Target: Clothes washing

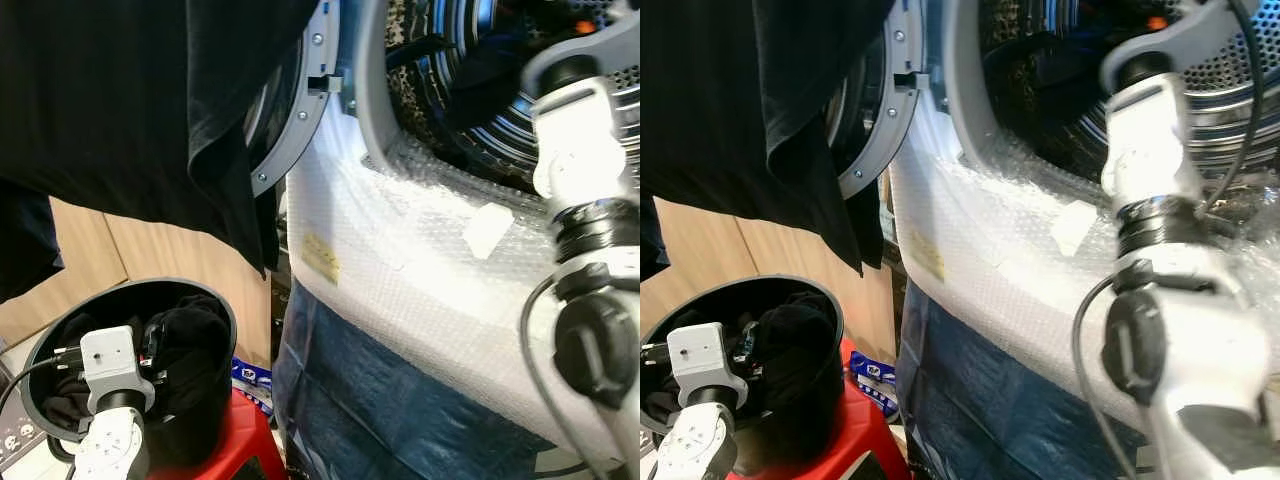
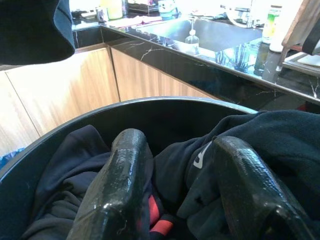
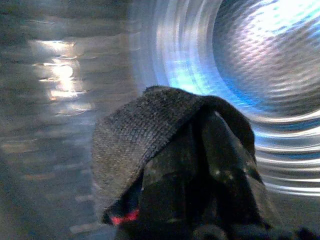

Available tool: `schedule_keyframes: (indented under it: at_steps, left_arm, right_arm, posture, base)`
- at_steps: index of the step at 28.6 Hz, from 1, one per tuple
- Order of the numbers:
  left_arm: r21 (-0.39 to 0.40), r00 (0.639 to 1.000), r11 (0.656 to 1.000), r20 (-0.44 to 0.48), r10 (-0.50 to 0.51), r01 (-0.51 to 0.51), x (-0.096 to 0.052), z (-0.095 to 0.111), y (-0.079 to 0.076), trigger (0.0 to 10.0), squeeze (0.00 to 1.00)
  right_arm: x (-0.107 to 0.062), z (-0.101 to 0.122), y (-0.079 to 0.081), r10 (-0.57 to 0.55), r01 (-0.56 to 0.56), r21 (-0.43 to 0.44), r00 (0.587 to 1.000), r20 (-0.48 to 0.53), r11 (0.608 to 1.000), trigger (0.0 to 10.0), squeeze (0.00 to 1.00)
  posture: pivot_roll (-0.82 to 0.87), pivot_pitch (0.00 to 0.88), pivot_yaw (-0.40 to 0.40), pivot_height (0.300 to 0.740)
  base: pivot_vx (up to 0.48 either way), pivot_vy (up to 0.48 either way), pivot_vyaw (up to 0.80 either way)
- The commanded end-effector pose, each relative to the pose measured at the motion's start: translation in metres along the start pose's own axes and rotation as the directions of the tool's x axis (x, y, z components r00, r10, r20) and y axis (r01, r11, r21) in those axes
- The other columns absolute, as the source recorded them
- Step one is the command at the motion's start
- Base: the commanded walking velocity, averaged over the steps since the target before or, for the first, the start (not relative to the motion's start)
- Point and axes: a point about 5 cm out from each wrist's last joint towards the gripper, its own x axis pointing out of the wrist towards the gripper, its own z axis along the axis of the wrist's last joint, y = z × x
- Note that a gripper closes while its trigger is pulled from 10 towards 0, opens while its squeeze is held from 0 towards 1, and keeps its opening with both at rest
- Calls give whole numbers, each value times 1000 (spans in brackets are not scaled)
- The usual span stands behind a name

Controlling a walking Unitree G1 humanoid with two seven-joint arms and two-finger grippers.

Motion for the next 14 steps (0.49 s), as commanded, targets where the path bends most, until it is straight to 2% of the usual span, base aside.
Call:
schedule_keyframes:
  at_steps: [1,2,3,5,6,7,8,10,11,14]
  left_arm:
    - [-11,1000,1000,0,-8,8,0,1,-3,10000,0]
    - [-7,1000,1000,0,-15,15,0,1,-4,10000,0]
    - [2,1000,1000,-1,-26,26,0,1,-6,10000,0]
    - [2,1000,1000,-2,-27,27,0,0,-6,10000,0]
    - [-5,1000,1000,-4,-28,28,0,0,-7,10000,0]
    - [-7,999,999,-5,-31,31,0,0,-8,10000,0]
    - [-8,999,999,-5,-34,33,0,0,-9,10000,0]
    - [-5,999,999,-4,-37,37,1,0,-9,10000,0]
    - [5,999,999,-2,-41,41,1,1,-9,10000,0]
    - [-4,999,999,3,-37,37,1,3,-9,10000,0]
  right_arm:
    - [1,-3,-8,-127,118,-228,992,-23,967,10000,0]
    - [0,-10,-6,-114,95,-252,992,-61,963,10000,0]
    - [-4,-30,-2,-68,20,-301,986,-150,953,10000,0]
    - [-5,-36,0,-56,-1,-314,983,-172,949,10000,0]
    - [-9,-52,5,-15,-75,-368,972,-236,927,10000,0]
    - [-10,-57,6,-15,-82,-374,968,-251,924,10000,376]
    - [-11,-59,7,-11,-90,-380,967,-256,921,10000,1000]
    - [-11,-60,9,-16,-82,-378,969,-248,922,10000,1000]
    - [-9,-54,13,-32,-41,-338,978,-208,940,10000,1000]
    - [-1,-23,23,-41,22,-347,998,-47,938,10000,1000]
  posture:
    - [73,0,-53,740]
    - [77,0,-57,740]
    - [74,0,-56,740]
    - [74,0,-56,740]
    - [74,0,-56,740]
    - [73,0,-54,740]
    - [73,0,-54,740]
    - [77,0,-55,740]
    - [77,0,-55,740]
    - [78,0,-51,740]
  base:
    - [0,0,0]
    - [0,0,0]
    - [0,0,0]
    - [0,0,0]
    - [0,0,0]
    - [0,0,0]
    - [0,0,0]
    - [0,0,0]
    - [0,0,0]
    - [0,0,0]
